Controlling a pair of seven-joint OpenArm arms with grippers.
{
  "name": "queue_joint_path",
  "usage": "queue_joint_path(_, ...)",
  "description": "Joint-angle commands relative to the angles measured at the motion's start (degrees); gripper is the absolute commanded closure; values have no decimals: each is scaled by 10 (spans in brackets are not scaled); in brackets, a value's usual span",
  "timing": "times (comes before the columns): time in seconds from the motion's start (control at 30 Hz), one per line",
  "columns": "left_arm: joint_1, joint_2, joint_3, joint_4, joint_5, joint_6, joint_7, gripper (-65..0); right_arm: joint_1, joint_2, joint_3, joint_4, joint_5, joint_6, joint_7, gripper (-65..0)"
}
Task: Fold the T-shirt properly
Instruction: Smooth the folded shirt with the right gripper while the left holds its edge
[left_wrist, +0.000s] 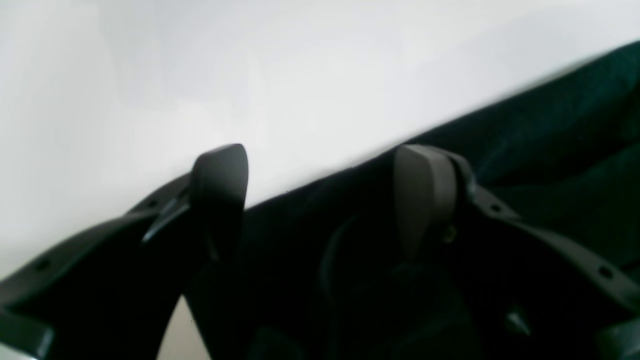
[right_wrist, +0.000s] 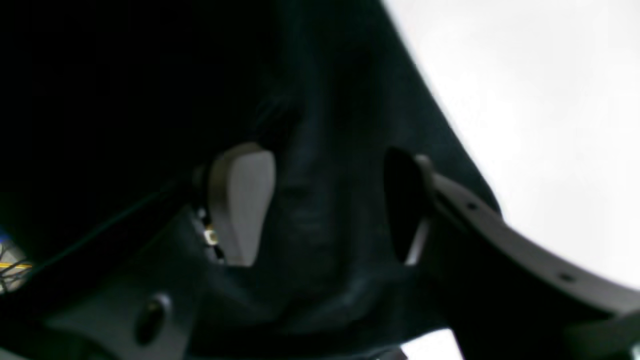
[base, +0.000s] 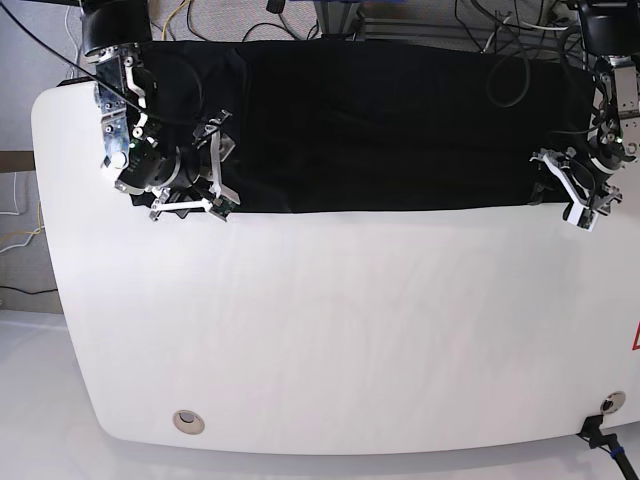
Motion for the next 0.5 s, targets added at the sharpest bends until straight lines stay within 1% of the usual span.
queue_joint_path(0.0,-7,-13,-5,9,-7,0,-11,-407,7,-13,4,6,-42,-1,15,-323)
queue_joint_path(0.07,-7,-13,-5,9,-7,0,-11,-407,7,-33,4,6,-68,-1,15,-303)
queue_joint_path(0.2,-7,-13,-5,9,-7,0,-11,-407,-13,-57,3,10,-68,-1,15,-300)
queue_joint_path(0.3,-7,-14,-5,9,-7,0,-11,-407,-44,-75,2,24,-68,-1,15,-302)
queue_joint_path(0.37,-7,-14,-5,9,-7,0,-11,-407,-63,-84,-18,45,-67,-1,14,-303)
queue_joint_path(0.43,-7,-14,-5,9,-7,0,-11,-407,-75,-86,-58,59,-67,-1,11,-304)
queue_joint_path(0.47,-7,-14,-5,9,-7,0,-11,-407,-80,-87,-74,64,-66,-1,-3,-304)
